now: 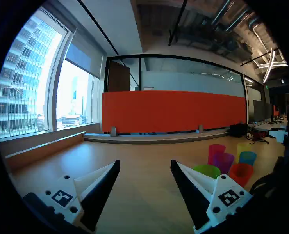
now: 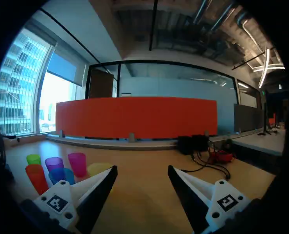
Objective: Pour water
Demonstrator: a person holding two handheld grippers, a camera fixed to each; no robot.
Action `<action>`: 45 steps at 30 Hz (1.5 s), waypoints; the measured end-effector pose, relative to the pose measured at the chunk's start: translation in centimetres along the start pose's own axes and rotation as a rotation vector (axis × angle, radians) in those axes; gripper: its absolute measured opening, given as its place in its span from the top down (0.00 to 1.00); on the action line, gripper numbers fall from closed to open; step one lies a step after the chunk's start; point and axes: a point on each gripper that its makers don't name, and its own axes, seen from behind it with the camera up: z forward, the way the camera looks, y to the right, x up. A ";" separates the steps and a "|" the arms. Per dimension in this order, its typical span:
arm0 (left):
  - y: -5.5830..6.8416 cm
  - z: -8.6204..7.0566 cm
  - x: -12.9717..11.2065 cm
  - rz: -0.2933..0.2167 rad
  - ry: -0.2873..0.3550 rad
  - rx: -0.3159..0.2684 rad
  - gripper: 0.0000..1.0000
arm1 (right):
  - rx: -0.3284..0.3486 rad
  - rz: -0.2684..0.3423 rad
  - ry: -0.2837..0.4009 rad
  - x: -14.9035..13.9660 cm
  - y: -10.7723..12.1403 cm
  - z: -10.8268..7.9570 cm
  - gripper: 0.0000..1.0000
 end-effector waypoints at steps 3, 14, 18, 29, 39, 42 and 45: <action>0.0 0.0 0.0 0.000 0.000 0.000 0.04 | -0.003 0.000 -0.001 0.0 0.1 0.0 0.00; 0.1 0.0 0.0 0.000 0.000 0.000 0.04 | -0.017 0.000 0.000 0.1 0.4 -0.1 0.00; 0.1 0.0 0.0 0.000 0.000 0.000 0.04 | -0.016 0.001 -0.001 0.1 0.4 -0.1 0.00; 0.1 0.1 0.0 0.000 0.000 0.000 0.04 | -0.017 0.001 -0.001 0.1 0.6 -0.1 0.00; 0.0 0.1 0.0 0.000 0.000 0.000 0.04 | -0.015 0.001 -0.002 -0.1 0.6 -0.1 0.00; 0.0 0.1 0.0 0.000 0.000 0.000 0.04 | -0.016 0.001 -0.002 -0.2 0.6 -0.1 0.00; 0.0 0.1 0.0 0.000 0.000 0.000 0.04 | -0.016 0.001 -0.003 -0.1 0.6 -0.1 0.00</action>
